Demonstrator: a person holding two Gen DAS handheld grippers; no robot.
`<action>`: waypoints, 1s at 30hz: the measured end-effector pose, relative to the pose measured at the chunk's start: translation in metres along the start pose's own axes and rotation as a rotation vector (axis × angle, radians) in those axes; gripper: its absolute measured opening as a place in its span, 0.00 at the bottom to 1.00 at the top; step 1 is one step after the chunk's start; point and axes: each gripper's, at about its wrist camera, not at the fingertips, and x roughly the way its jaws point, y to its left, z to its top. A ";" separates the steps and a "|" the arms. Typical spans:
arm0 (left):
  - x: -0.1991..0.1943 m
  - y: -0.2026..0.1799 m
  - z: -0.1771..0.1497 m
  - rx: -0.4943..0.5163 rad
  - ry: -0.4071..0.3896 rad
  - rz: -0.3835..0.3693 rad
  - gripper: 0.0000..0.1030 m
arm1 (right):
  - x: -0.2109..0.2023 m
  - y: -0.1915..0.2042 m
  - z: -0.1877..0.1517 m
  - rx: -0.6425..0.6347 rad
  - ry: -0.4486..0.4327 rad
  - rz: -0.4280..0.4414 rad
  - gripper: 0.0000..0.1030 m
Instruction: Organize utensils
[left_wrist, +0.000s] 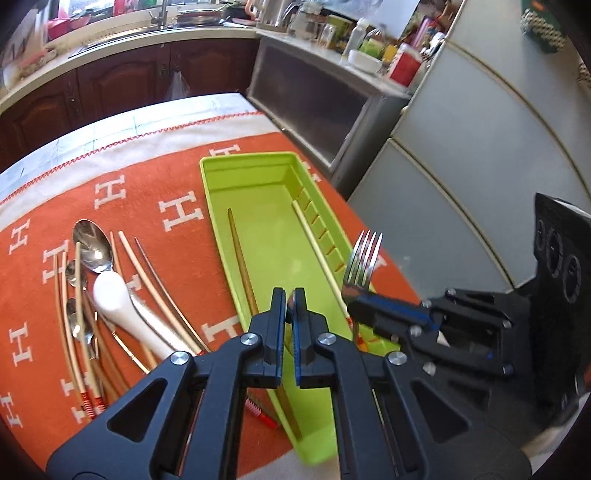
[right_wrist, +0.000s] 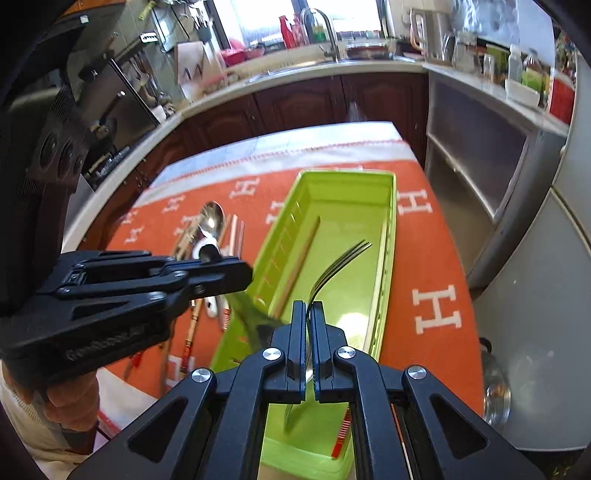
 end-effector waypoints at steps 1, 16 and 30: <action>0.005 0.001 0.001 -0.006 -0.002 0.015 0.02 | 0.006 -0.004 -0.001 0.010 0.015 0.000 0.02; -0.030 0.015 -0.006 -0.094 -0.098 0.133 0.45 | 0.039 -0.018 0.011 0.079 0.038 0.021 0.13; -0.075 0.067 -0.067 -0.242 -0.063 0.252 0.47 | 0.031 -0.004 -0.003 0.084 0.069 -0.002 0.15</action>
